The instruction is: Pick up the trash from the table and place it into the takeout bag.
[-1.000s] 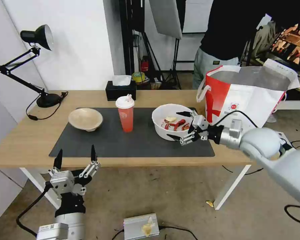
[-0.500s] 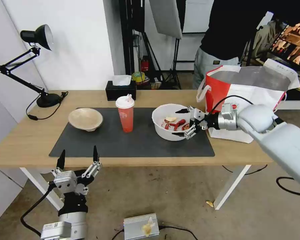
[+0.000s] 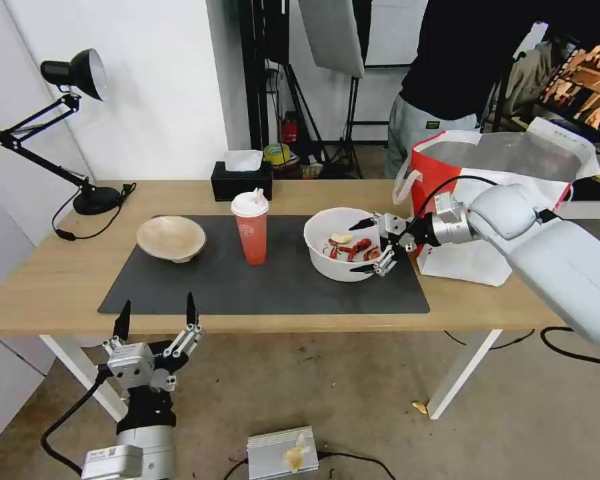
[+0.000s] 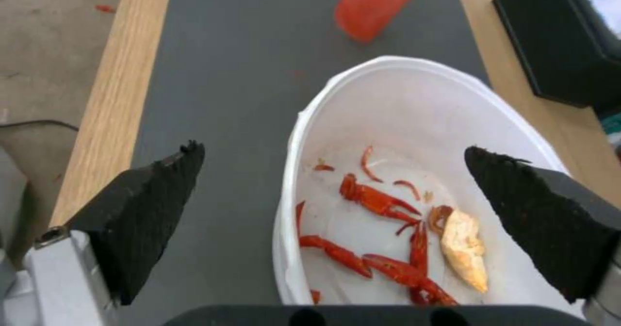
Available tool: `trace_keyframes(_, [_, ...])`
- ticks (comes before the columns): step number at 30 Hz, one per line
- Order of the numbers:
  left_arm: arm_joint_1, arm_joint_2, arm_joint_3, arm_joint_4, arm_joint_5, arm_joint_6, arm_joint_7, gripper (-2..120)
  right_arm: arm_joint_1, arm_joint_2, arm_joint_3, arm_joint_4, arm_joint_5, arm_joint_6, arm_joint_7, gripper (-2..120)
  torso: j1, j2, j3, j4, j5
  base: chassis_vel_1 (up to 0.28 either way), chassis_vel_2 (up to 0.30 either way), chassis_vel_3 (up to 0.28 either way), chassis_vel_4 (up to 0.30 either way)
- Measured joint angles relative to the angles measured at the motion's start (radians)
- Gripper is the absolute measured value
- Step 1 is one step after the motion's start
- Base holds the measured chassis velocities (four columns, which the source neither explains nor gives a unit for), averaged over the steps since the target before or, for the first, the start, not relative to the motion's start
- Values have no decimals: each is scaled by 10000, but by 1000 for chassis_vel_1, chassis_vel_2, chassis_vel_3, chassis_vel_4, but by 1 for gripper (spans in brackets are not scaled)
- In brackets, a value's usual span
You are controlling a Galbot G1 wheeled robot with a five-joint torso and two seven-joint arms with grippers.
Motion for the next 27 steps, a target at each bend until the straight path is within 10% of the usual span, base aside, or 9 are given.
trace_keyframes(27, [166, -246, 117, -8, 294, -230, -3, 100, -18, 537, -177, -516, -1067, 39, -1186, 100, 0, 2, 0, 0, 0, 0, 0, 0, 0])
